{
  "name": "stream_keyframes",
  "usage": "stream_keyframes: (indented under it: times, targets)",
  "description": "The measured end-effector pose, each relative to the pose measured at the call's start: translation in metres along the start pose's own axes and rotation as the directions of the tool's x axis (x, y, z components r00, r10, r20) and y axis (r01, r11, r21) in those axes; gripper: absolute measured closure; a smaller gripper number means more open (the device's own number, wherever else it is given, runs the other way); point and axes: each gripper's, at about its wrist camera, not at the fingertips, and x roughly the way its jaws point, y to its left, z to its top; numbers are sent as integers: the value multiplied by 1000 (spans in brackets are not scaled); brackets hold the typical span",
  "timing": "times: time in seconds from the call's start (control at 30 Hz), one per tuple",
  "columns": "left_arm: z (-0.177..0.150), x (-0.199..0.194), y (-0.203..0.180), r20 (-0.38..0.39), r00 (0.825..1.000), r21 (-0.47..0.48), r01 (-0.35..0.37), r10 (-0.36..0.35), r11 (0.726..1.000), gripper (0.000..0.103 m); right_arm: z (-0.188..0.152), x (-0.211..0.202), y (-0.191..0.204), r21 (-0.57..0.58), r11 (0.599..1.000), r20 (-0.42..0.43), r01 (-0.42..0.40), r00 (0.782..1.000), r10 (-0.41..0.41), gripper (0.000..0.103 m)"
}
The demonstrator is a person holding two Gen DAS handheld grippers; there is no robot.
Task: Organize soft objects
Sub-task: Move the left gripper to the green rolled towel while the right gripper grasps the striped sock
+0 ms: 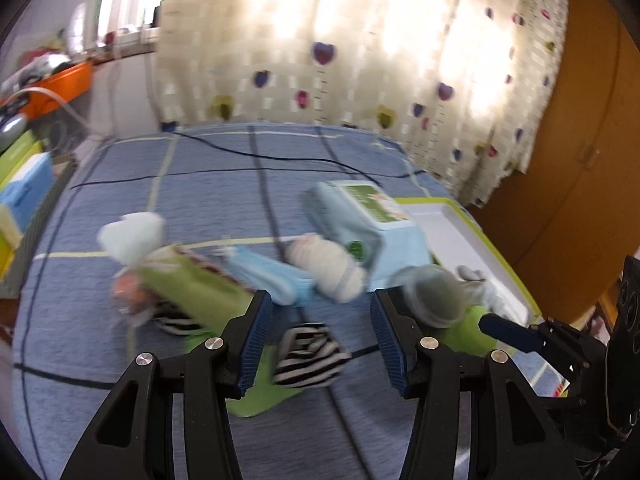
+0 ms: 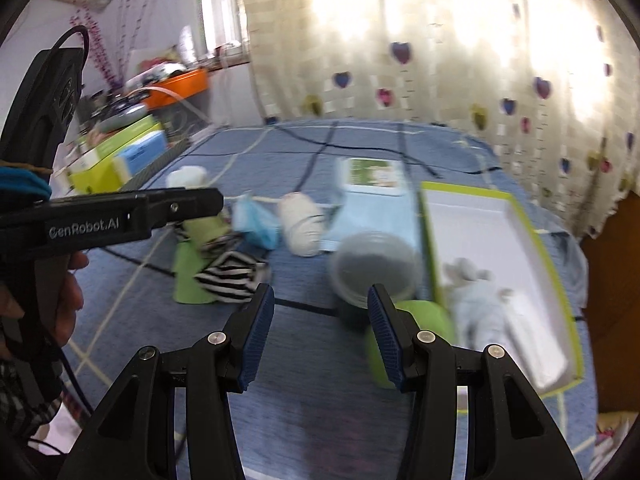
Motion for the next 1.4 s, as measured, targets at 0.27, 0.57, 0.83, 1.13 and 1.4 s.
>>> stream_keyframes:
  times: [0.27,0.57,0.83,1.13,1.4]
  targets:
    - [-8,-4,54,-7,997,-121,-78,77,990,52,1,36,33,-28,993,-62,-111,992,109,53]
    - [-14,1,82,-26,994,-165,-111,108,980,51,3,69,52,-42,982,-114,-187,977,181,52]
    - [-14,12,91,-46,996,-192,-87,79,978,49,4,88,53,-33,985,-144,-171,976,164,46]
    - [-10,30,101,-73,997,-255,-49,31,966,45,7,104,54,-22,989,-173,-150,974,144,45]
    - [-2,50,106,-89,996,-310,-23,-5,950,45,11,113,56,-37,993,-188,-110,977,101,45]
